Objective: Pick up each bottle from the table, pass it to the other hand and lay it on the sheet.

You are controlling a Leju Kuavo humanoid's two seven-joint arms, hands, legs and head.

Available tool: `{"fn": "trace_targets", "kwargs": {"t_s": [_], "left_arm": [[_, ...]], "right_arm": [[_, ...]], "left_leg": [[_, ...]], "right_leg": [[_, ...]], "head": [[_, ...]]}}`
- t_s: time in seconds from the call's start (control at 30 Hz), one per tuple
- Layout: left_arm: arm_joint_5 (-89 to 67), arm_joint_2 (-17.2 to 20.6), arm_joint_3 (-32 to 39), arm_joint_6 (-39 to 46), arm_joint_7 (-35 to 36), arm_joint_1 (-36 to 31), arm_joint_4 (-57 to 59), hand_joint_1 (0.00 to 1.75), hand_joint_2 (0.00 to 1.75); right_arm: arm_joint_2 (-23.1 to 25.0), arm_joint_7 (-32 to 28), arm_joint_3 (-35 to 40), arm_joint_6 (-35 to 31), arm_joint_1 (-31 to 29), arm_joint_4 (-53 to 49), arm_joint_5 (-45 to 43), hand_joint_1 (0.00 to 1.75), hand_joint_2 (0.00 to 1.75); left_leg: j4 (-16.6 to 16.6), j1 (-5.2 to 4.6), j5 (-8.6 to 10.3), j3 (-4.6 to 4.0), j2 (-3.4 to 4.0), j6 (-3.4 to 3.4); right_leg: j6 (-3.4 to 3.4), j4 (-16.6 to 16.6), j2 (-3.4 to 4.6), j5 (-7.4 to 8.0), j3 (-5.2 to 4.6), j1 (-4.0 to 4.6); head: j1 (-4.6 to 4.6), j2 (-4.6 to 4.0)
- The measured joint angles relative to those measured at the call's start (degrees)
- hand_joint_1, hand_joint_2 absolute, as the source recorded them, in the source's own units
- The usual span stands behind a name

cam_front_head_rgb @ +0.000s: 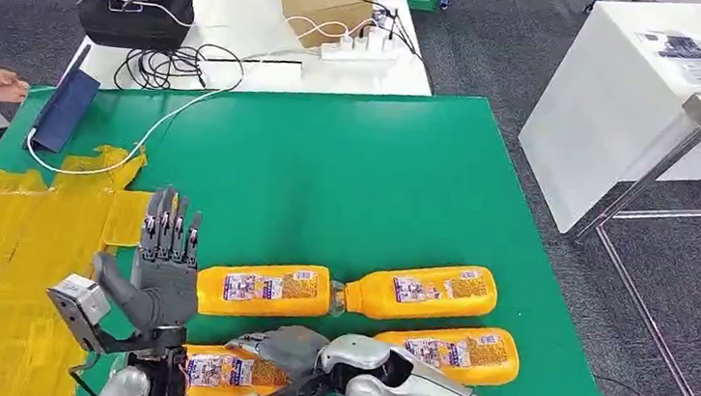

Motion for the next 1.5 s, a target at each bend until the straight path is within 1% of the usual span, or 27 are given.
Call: {"fn": "trace_targets", "kwargs": {"t_s": [0.07, 0.13, 0.27, 0.33, 0.37, 0.43, 0.5, 0.53, 0.6, 0.67, 0.7, 0.83, 0.93, 1.0, 1.07, 1.1, 1.23, 1.33, 1.4, 1.5], "left_arm": [[3.62, -1.05, 1.42, 7.13, -0.46, 0.01, -0.59, 0.0, 0.0], [7.52, -1.6, 3.36, 11.91, -0.77, 0.13, -1.49, 0.0, 0.0], [8.62, -1.77, 5.1, 13.23, -1.03, 0.27, -2.38, 0.0, 0.0], [9.56, -1.84, 5.67, 15.81, -1.49, 0.35, -2.69, 0.0, 0.0], [9.58, -1.91, 6.13, 17.39, -1.93, 0.42, -2.89, 0.0, 1.75], [9.58, -2.17, 6.67, 22.0, -3.42, 0.91, -3.72, 0.0, 1.75], [9.75, -2.5, 7.46, 27.11, -5.61, 1.93, -5.42, 0.0, 1.75], [10.15, -2.6, 7.83, 29.1, -6.49, 2.62, -6.5, 0.0, 1.75], [10.76, -2.71, 8.53, 31.96, -7.76, 4.43, -8.77, 0.0, 1.75], [11.26, -2.71, 9.09, 32.31, -8.15, 5.64, -10.24, 0.0, 1.75], [11.55, -2.71, 9.62, 32.31, -8.28, 6.61, -11.36, 0.0, 1.75], [11.72, -2.84, 10.85, 31.26, -8.42, 8.96, -14.41, 0.0, 1.75], [11.33, -2.84, 11.22, 30.93, -7.98, 9.57, -15.32, 0.0, 1.75], [10.32, -2.84, 11.24, 29.79, -6.05, 9.88, -15.39, 0.0, 1.75], [10.68, -2.67, 10.89, 25.91, -4.52, 10.49, -15.39, 0.0, 1.75], [11.29, -2.32, 10.52, 22.63, -3.3, 10.62, -15.39, 0.0, 1.75], [14.46, 0.63, 7.15, 0.77, 4.81, 10.72, -14.32, 0.0, 1.75], [15.68, 2.62, 4.51, -13.84, 6.56, 10.44, -12.05, 0.0, 1.75], [15.48, 3.23, 3.37, -16.48, 6.64, 10.28, -10.91, 0.0, 1.75], [15.51, 3.95, 2.74, -16.89, 6.64, 10.23, -9.8, 0.0, 1.75]], "right_arm": [[-0.15, 1.23, 0.7, -0.11, -0.51, 0.15, -0.68, 1.75, 1.75], [-0.28, 1.93, 1.29, -0.41, -0.98, 0.41, -1.2, 1.75, 1.75], [-0.46, 2.28, 2.08, -0.79, -1.6, 0.7, -1.6, 1.75, 1.75], [-0.46, 2.89, 2.41, -1.93, -1.69, 0.98, -2.06, 1.75, 1.75], [-0.46, 3.44, 2.41, -2.98, -1.67, 1.12, -2.36, 1.75, 1.75], [-0.31, 5.21, 2.19, -6.85, -0.86, 1.42, -3.24, 1.75, 1.75], [0.24, 6.47, 0.5, -14.03, 1.38, 1.55, -5.25, 1.75, 1.75], [0.83, 6.13, -1.36, -18.6, 3.29, 1.42, -7.07, 1.75, 1.75], [1.9, 3.17, -5.16, -23.06, 7.33, 0.06, -10.94, 1.75, 1.75], [2.34, 0.85, -7.13, -24.04, 9.55, -1.22, -13.17, 1.75, 1.75], [2.82, -1.03, -8.86, -24.83, 11.45, -2.48, -14.84, 1.75, 1.75], [4.92, -8.46, -14.14, -25.35, 19.14, -9.69, -16.83, 1.75, 1.75], [5.77, -9.94, -17.47, -25.11, 22.11, -13.82, -17.82, 1.75, 1.75], [6.14, -11.26, -19.26, -24.9, 24.65, -15.79, -19.3, 1.75, 1.75], [6.23, -13.03, -20.74, -25.31, 27.01, -17.8, -19.61, 1.75, 1.75], [6.19, -13.41, -21.09, -25.33, 27.79, -18.71, -19.65, 1.75, 1.75], [5.27, -14.31, -22.14, -24.74, 30.22, -22.14, -19.87, 1.75, 1.75], [4.24, -15.4, -22.4, -23.65, 31.31, -23.56, -20.07, 1.75, 1.75], [3.8, -15.62, -22.51, -23.39, 31.66, -24.09, -20.07, 1.75, 1.75], [3.3, -15.78, -22.58, -23.32, 31.99, -24.65, -20.07, 1.75, 1.75]], "left_leg": [[0.0, 0.0, 0.02, 0.03, 0.0, 0.02], [0.0, -0.01, 0.04, 0.05, 0.01, 0.04], [0.0, -0.04, 0.08, 0.06, -0.15, 0.11], [0.0, -0.07, 0.08, 0.07, -0.16, 0.11], [0.0, -0.07, 0.08, 0.09, -0.17, 0.11], [0.0, -0.06, 0.07, 0.14, -0.18, 0.11], [0.0, -0.04, 0.06, 0.17, -0.18, 0.11], [-0.01, -0.02, 0.06, 0.17, -0.2, 0.1], [-0.02, -0.01, 0.06, 0.13, -0.22, 0.1], [-0.02, 0.0, 0.05, 0.1, -0.19, 0.09], [-0.02, 0.0, 0.05, 0.05, -0.15, 0.08], [-0.01, 0.02, 0.06, -0.22, -0.24, 0.08], [-0.02, 0.01, 0.05, -0.26, -0.23, 0.08], [-0.01, -0.03, 0.05, -0.29, -0.24, 0.08], [-0.01, -0.07, 0.05, -0.36, -0.24, 0.09], [-0.01, -0.08, 0.04, -0.37, -0.23, 0.09], [-0.01, -0.08, 0.04, -0.38, -0.22, 0.09], [-0.01, -0.08, 0.04, -0.38, -0.18, 0.09], [-0.01, -0.07, 0.04, -0.38, -0.19, 0.09], [-0.01, -0.07, 0.04, -0.38, -0.2, 0.09]], "right_leg": [[0.03, 0.0, 0.0, 0.03, 0.04, 0.0], [0.04, 0.0, 0.0, 0.04, 0.07, -0.01], [0.04, 0.0, -0.07, 0.04, 0.17, -0.03], [0.05, 0.0, -0.06, 0.05, 0.17, -0.06], [0.05, -0.01, -0.06, 0.05, 0.17, -0.06], [0.05, -0.02, -0.06, 0.05, 0.22, -0.05], [0.05, -0.02, -0.06, 0.04, 0.24, -0.03], [0.05, -0.02, -0.07, 0.03, 0.27, -0.02], [0.05, -0.01, -0.08, 0.02, 0.25, -0.01], [0.05, -0.01, -0.07, 0.02, 0.2, -0.01], [0.05, -0.01, -0.06, 0.02, 0.13, -0.01], [0.05, 0.0, -0.15, 0.02, -0.11, 0.03], [0.05, 0.0, -0.13, 0.02, -0.17, 0.02], [0.05, 0.0, -0.15, 0.0, -0.19, -0.03], [0.06, -0.01, -0.13, 0.01, -0.26, -0.06], [0.06, -0.01, -0.13, 0.01, -0.28, -0.07], [0.06, -0.02, -0.13, 0.01, -0.31, -0.07], [0.06, -0.02, -0.11, 0.02, -0.31, -0.06], [0.06, -0.02, -0.11, 0.02, -0.31, -0.06], [0.06, -0.02, -0.11, 0.01, -0.32, -0.05]], "head": [[0.02, 0.0], [0.0, 0.0], [0.04, 0.0], [0.0, 0.0], [0.02, 0.0], [0.02, 0.0], [0.02, 0.0], [0.02, 0.0], [0.0, 0.0], [0.02, 0.0], [0.02, 0.0], [0.02, 0.0], [0.02, 0.0], [0.02, 0.0], [0.02, 0.0], [0.02, 0.0], [0.02, 0.0], [0.02, 0.0], [0.02, 0.0], [0.02, 0.0]]}}
